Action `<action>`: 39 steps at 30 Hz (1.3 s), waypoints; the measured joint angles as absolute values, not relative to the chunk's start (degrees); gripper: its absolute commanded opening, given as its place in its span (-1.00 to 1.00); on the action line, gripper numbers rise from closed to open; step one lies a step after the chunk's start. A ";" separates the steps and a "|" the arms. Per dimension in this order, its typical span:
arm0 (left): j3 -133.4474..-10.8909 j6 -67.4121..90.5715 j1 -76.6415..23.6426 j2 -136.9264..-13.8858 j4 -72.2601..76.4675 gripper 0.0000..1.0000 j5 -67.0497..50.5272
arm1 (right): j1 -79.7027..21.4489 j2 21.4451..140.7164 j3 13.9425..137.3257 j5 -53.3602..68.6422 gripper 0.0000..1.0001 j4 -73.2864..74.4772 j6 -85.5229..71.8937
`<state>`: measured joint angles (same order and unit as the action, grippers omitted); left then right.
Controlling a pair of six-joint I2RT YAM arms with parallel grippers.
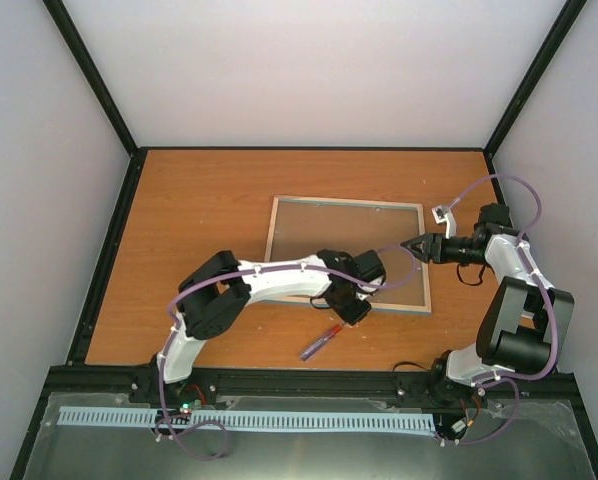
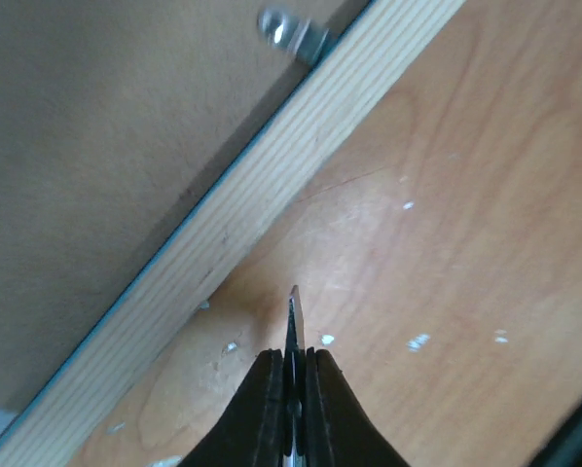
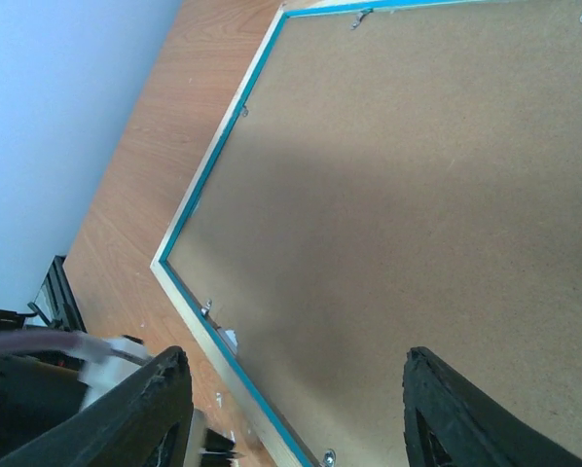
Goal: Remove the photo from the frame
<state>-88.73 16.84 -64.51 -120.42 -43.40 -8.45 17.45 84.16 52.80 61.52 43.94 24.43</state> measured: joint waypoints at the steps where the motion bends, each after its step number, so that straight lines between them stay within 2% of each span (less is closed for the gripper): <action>1: -88.73 17.02 -64.05 -119.52 -43.35 -0.99 -9.04 | 17.45 84.16 52.84 61.47 0.12 43.99 24.45; 7: -88.53 19.59 -57.71 -108.92 -38.81 -0.99 -12.51 | 17.56 83.96 55.79 61.43 0.21 44.93 25.12; 11: -86.11 25.30 -50.74 -100.25 -27.90 -0.98 -12.95 | 17.63 82.63 59.57 65.30 0.34 45.89 25.28; 15: -75.64 33.15 -45.84 -91.81 -10.48 -0.99 -13.10 | 17.02 80.88 61.73 73.38 0.40 46.61 24.82; 18: -66.37 38.52 -45.78 -87.61 1.37 -0.99 -13.37 | 14.59 80.01 61.84 76.58 0.42 47.88 25.10; 23: -61.52 44.60 -46.13 -87.05 13.47 -0.99 -13.47 | 6.94 79.81 61.82 78.81 0.40 50.87 27.83; 26: -60.07 46.94 -46.13 -86.21 19.14 -0.98 -13.06 | 1.56 79.05 61.14 78.91 0.37 50.02 27.18; 29: -58.78 48.42 -46.13 -84.77 22.74 -0.99 -12.05 | -2.70 77.56 59.05 78.59 0.24 47.55 25.56; 36: -54.98 50.33 -46.13 -80.73 28.60 -0.98 -9.74 | -7.88 76.05 55.68 77.87 0.10 43.62 23.27; 39: -54.63 50.63 -46.13 -80.60 29.61 -0.99 -9.26 | -10.15 75.90 54.61 76.97 -0.10 42.57 22.74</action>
